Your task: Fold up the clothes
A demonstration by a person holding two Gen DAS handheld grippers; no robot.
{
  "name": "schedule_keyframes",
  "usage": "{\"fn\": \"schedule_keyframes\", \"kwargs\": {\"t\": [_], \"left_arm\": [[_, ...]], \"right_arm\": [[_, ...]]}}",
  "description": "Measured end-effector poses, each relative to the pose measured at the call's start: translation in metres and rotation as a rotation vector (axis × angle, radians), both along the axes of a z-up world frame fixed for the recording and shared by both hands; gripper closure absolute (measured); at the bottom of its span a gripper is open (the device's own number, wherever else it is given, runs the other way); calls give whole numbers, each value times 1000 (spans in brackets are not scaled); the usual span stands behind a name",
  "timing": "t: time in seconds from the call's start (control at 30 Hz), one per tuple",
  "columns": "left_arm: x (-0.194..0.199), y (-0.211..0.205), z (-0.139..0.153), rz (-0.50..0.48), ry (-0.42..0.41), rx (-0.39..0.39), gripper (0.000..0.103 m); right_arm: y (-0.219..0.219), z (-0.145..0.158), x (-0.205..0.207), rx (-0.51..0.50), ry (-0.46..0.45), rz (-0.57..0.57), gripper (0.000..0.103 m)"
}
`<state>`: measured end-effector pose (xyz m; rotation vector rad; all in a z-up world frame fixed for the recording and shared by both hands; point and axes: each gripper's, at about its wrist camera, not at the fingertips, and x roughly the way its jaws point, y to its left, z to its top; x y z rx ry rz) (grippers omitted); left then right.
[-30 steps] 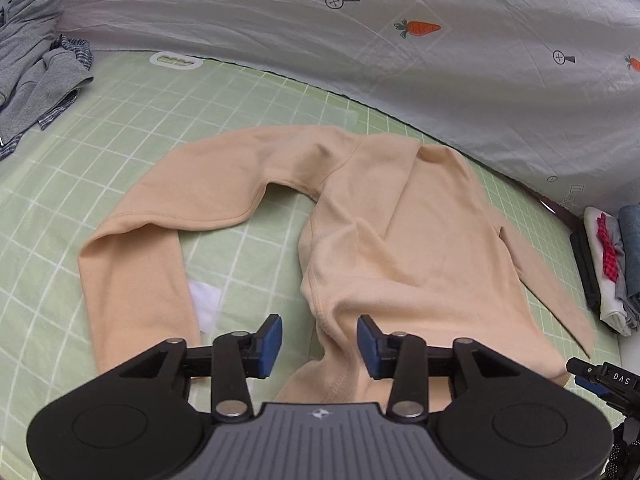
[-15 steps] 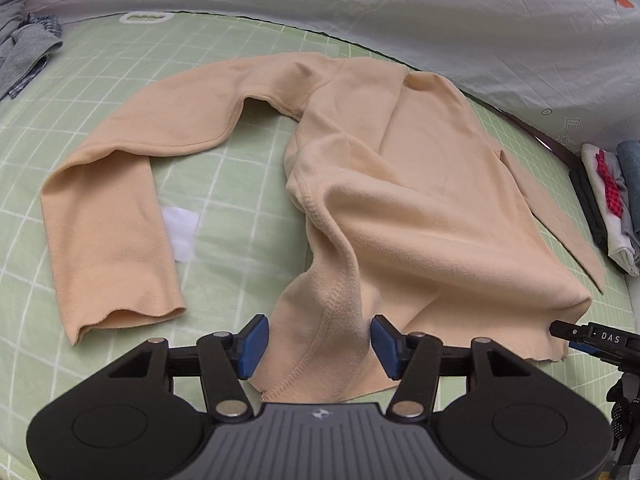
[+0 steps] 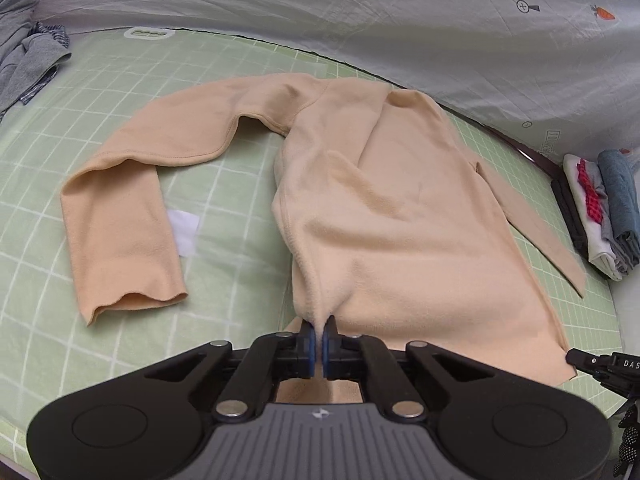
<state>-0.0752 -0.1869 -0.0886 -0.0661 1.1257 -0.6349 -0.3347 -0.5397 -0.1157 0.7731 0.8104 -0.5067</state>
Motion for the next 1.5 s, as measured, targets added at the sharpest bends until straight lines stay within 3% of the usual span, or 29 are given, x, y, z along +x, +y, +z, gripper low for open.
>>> {"fn": "schedule_keyframes", "kwargs": {"t": [0.2, 0.3, 0.37, 0.43, 0.53, 0.6, 0.63, 0.73, 0.8, 1.1, 1.33, 1.5], "left_arm": [[-12, 10, -19, 108, 56, 139, 89], [-21, 5, -16, 124, 30, 153, 73], [-24, -2, -13, 120, 3, 159, 51], [-27, -11, -9, 114, -22, 170, 42], [-31, -24, -4, 105, -61, 186, 40], [-31, -33, -4, 100, -68, 185, 35], [-29, -39, -4, 97, -70, 186, 33], [-24, -57, -7, 89, -75, 195, 31], [-19, -72, -11, 80, -75, 206, 31], [23, -133, -32, 62, -56, 255, 29], [63, -183, -49, 40, -57, 333, 29], [69, -206, -57, 10, -87, 399, 21]], "right_arm": [[-7, -17, -4, 39, 84, 5, 99], [-11, -23, -3, 41, 88, 5, 93], [-16, -23, -3, 16, 99, 12, 69], [-23, -25, -4, 16, 98, 5, 59], [-37, -29, -3, 24, 99, -8, 53], [-44, -32, -1, 9, 115, -16, 34], [-48, -33, 1, -3, 123, -19, 20], [-63, -35, 4, -43, 125, -20, 15], [-75, -37, 5, -56, 116, -30, 3], [-155, -49, 21, -118, 98, -182, 1], [-238, -60, 44, -253, 135, -333, 1], [-269, -75, 62, -369, 241, -270, 1]]}}
